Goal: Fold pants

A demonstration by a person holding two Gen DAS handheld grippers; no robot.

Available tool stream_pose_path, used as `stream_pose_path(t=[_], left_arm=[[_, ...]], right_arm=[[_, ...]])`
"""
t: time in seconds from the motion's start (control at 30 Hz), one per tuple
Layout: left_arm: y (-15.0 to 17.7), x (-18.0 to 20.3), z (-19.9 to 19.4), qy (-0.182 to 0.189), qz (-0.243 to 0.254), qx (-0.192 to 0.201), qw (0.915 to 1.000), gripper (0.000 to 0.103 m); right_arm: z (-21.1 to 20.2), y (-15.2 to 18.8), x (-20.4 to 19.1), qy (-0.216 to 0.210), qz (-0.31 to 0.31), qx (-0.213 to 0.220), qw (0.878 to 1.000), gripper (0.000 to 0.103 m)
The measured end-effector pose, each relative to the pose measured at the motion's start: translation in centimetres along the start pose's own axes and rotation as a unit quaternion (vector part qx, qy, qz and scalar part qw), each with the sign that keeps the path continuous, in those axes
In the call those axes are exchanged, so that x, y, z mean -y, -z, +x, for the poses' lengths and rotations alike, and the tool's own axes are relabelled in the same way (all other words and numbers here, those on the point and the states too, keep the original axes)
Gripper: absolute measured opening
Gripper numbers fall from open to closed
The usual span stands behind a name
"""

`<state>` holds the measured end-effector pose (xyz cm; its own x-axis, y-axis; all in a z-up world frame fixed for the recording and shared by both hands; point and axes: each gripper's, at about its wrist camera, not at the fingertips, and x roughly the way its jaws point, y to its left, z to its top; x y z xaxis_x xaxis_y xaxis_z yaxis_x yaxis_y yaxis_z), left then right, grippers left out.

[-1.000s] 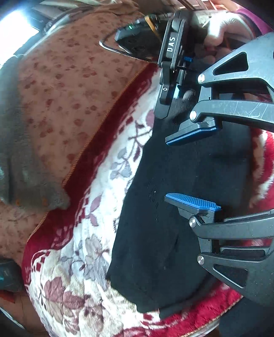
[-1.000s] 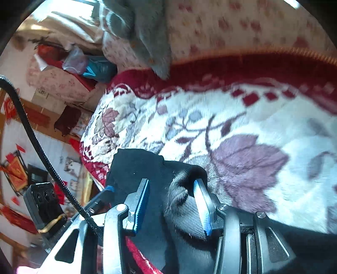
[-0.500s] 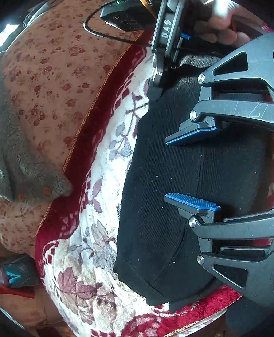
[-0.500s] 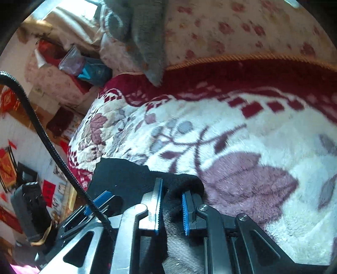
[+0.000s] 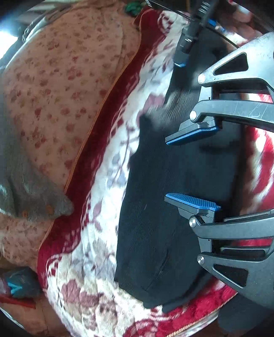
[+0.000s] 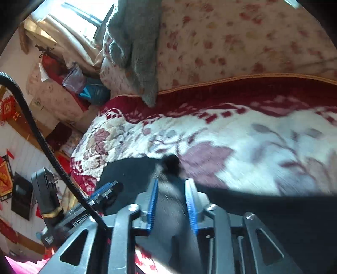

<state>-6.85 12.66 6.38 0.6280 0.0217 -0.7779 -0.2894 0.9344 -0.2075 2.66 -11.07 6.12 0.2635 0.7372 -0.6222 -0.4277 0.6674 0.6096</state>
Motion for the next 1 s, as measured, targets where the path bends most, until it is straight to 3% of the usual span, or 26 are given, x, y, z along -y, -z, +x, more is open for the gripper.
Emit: stream_pose_path(t=[0.3, 0.53, 0.77, 1.0], left_arm=[[2.4, 6.0, -0.2, 0.089, 0.04, -0.05, 0.994, 0.047], [3.7, 10.9, 0.3, 0.134, 0.072, -0.081, 0.985, 0.047], [4.8, 14.8, 0.8, 0.161, 0.107, -0.107, 0.9753, 0.047], [3.8, 17.5, 1.4, 0.179, 0.136, -0.113, 0.9679, 0.047]], right_arm=[[-8.5, 7.0, 4.6, 0.048, 0.067, 0.039, 0.996, 0.033], [-15.1, 10.6, 9.8, 0.087, 0.148, 0.091, 0.981, 0.038], [-17.5, 11.5, 13.8, 0.069, 0.212, 0.112, 0.968, 0.039], [-19.4, 11.3, 14.7, 0.066, 0.23, 0.12, 0.963, 0.04]])
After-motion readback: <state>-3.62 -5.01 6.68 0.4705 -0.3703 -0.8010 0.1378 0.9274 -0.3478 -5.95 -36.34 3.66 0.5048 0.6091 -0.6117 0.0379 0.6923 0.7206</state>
